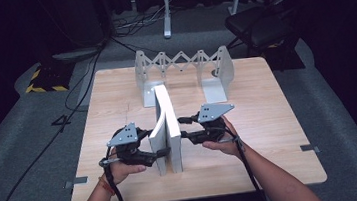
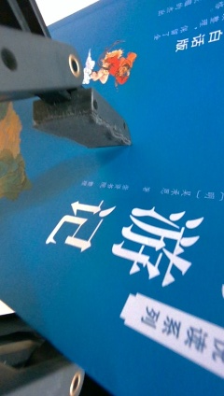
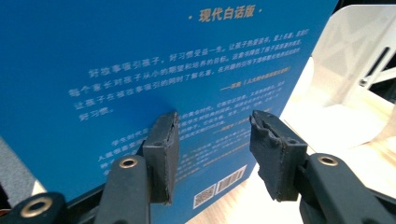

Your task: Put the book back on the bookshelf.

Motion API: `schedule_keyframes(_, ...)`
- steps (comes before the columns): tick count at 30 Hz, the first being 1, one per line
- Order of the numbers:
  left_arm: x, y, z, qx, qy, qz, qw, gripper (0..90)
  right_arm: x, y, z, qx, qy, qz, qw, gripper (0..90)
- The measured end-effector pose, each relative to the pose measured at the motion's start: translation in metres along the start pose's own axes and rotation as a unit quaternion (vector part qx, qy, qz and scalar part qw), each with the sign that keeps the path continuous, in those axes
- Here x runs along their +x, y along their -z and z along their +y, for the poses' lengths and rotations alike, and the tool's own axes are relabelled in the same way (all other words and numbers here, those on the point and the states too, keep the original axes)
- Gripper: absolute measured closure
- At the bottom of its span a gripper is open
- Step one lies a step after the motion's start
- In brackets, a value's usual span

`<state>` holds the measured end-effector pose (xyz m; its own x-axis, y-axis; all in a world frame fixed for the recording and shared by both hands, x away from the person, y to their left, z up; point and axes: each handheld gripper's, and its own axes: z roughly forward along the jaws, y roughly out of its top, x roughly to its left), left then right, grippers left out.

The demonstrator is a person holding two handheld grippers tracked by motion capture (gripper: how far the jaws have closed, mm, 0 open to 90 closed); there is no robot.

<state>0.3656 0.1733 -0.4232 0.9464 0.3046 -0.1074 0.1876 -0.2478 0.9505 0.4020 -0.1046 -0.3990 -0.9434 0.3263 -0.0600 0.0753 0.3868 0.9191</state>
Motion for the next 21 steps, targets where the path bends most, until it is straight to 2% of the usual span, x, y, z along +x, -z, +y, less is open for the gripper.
schedule_keyframes(3,0.008,-0.002,0.007,0.017,-0.014,-0.012,0.9997,24.6,-0.002,0.001,0.000,0.001,-0.002,-0.007,1.0000,52.1)
schedule_keyframes(7,0.018,-0.005,0.013,0.033,-0.022,-0.012,0.9991,22.7,-0.003,-0.001,0.001,0.004,-0.003,-0.036,0.9993,52.1)
schedule_keyframes(9,0.018,-0.006,0.015,0.036,-0.024,-0.006,0.9990,22.7,-0.004,-0.001,0.000,0.003,-0.006,-0.046,0.9989,52.0)
schedule_keyframes(12,0.009,-0.005,0.014,0.040,-0.033,0.016,0.9985,24.1,-0.004,0.000,-0.001,0.000,-0.009,-0.053,0.9985,49.2)
schedule_keyframes(15,-0.002,-0.004,0.010,0.046,-0.042,0.041,0.9972,25.5,-0.003,0.001,-0.003,0.000,-0.008,-0.049,0.9988,47.7)
schedule_keyframes(16,-0.008,-0.005,0.008,0.047,-0.039,0.050,0.9968,25.9,-0.002,0.002,-0.003,0.000,-0.006,-0.048,0.9988,47.6)
schedule_keyframes(20,-0.027,-0.010,0.000,0.061,-0.038,0.068,0.9951,24.9,0.004,0.003,-0.005,0.006,0.005,-0.046,0.9989,47.1)
schedule_keyframes(21,-0.027,-0.010,0.000,0.061,-0.038,0.068,0.9951,22.4,0.004,0.003,-0.005,0.006,0.005,-0.046,0.9989,47.1)
